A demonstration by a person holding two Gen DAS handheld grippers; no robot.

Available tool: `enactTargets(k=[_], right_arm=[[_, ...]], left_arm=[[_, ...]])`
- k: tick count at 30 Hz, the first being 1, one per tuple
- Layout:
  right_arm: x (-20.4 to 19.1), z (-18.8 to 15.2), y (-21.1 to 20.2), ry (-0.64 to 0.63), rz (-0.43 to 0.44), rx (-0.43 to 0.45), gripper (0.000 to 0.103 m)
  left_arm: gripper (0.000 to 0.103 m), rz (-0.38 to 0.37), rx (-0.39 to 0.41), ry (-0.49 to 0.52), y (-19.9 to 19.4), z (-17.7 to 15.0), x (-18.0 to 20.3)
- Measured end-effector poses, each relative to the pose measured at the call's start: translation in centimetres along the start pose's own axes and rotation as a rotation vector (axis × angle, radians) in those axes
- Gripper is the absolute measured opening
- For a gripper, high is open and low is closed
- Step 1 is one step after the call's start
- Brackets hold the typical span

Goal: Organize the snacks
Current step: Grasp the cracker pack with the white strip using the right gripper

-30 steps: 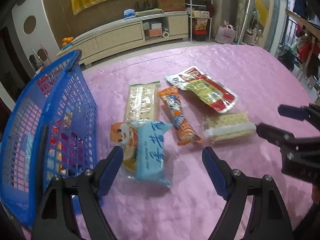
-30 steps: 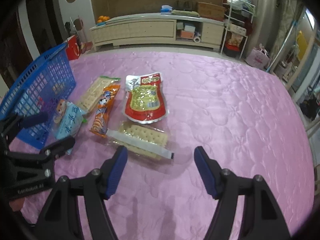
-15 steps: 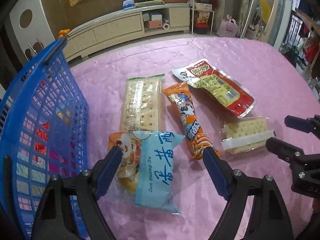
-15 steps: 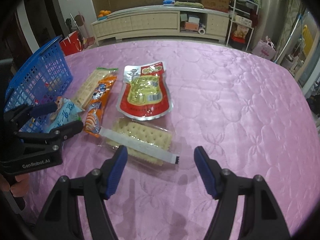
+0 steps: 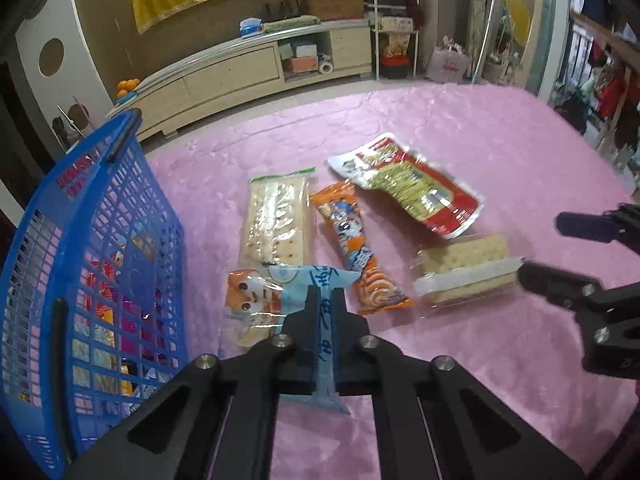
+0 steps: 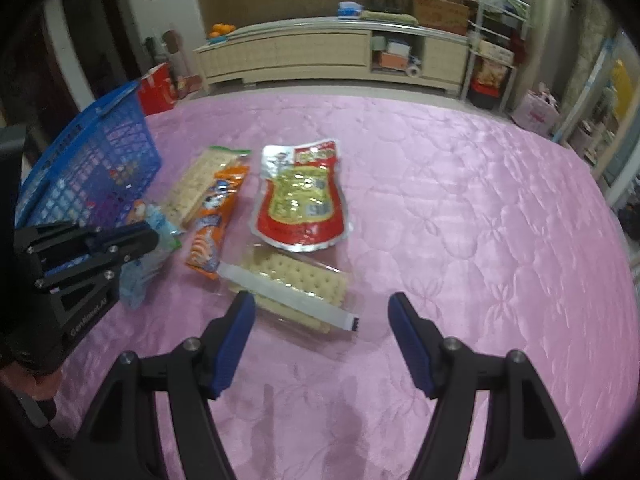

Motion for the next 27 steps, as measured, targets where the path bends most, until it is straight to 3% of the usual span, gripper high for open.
enactTargets(k=[11, 17, 27], right_arm=[[-1.7, 1.6, 2.4, -0.219, 0.096, -0.065, 0.073], [-2.6, 1.5, 5.3, -0.339, 0.125, -0.133, 0.073], [-2.2, 1.7, 7.6, -0.430, 0.176, -0.261, 0.079]], left_arm=[[0.002, -0.122, 0.027, -0.032, -1.9, -0.3, 0.0], [0.002, -0.146, 0.024, -0.020, -1.5, -0.7, 0.6], [0.002, -0.161, 0.004, -0.015, -1.4, -1.2, 1.1]])
Point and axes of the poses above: each gripper's, at about its wrist camera, not at the fingertips, and y roughly the way its jaws point, x to its right, z to its top, the point moved 3 cm from there along y, roughly the way its jaws point, and after that the axes turned 2 degrees about z, right-handed, at the moved point
